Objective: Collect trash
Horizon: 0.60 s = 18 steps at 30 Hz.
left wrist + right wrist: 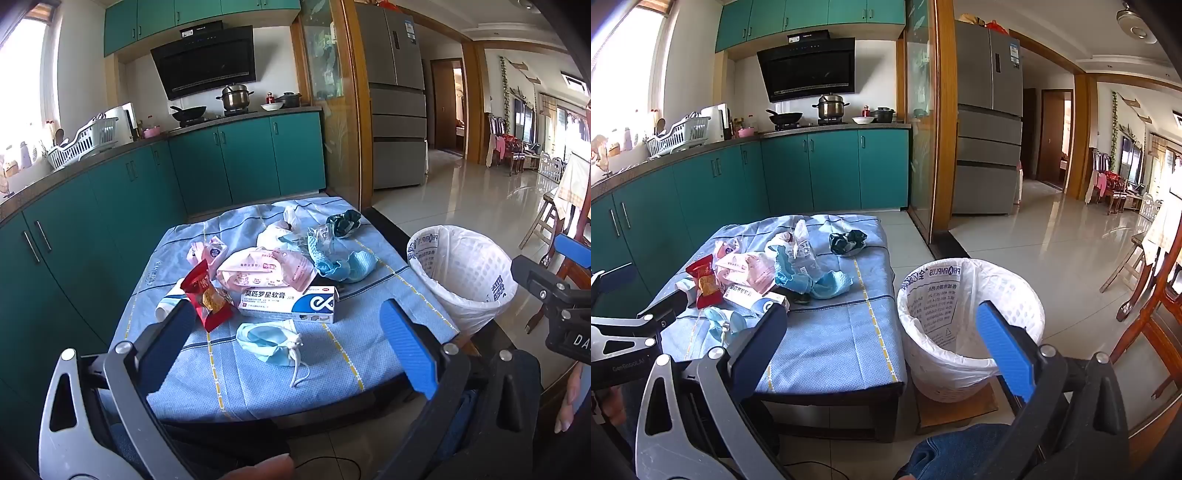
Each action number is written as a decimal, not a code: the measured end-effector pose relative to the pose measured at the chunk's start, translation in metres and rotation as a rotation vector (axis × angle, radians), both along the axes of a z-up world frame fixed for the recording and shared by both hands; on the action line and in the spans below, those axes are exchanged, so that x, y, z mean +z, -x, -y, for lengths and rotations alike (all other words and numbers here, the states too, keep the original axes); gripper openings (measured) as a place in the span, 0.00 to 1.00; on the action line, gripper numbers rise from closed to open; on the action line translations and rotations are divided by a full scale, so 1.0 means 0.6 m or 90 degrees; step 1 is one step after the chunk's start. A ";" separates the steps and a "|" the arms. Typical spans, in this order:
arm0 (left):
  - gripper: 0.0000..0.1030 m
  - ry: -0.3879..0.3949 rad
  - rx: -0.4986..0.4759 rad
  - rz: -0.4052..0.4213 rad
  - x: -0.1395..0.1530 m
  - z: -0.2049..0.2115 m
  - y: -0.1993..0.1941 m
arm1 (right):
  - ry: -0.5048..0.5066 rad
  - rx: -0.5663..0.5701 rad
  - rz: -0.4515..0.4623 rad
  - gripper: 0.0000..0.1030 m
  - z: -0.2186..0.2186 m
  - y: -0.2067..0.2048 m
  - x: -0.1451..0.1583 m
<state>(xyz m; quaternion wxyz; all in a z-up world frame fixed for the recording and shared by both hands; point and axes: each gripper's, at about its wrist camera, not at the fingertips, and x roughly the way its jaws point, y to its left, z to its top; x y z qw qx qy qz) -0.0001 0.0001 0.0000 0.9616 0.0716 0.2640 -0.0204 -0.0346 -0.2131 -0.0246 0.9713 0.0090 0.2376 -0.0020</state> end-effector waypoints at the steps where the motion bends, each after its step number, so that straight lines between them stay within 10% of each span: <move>1: 0.97 0.000 0.000 0.000 0.000 0.000 0.000 | -0.001 0.000 0.000 0.97 0.000 0.000 0.000; 18: 0.97 0.000 0.000 0.001 0.001 0.001 0.001 | -0.001 0.000 0.000 0.97 -0.004 0.000 -0.002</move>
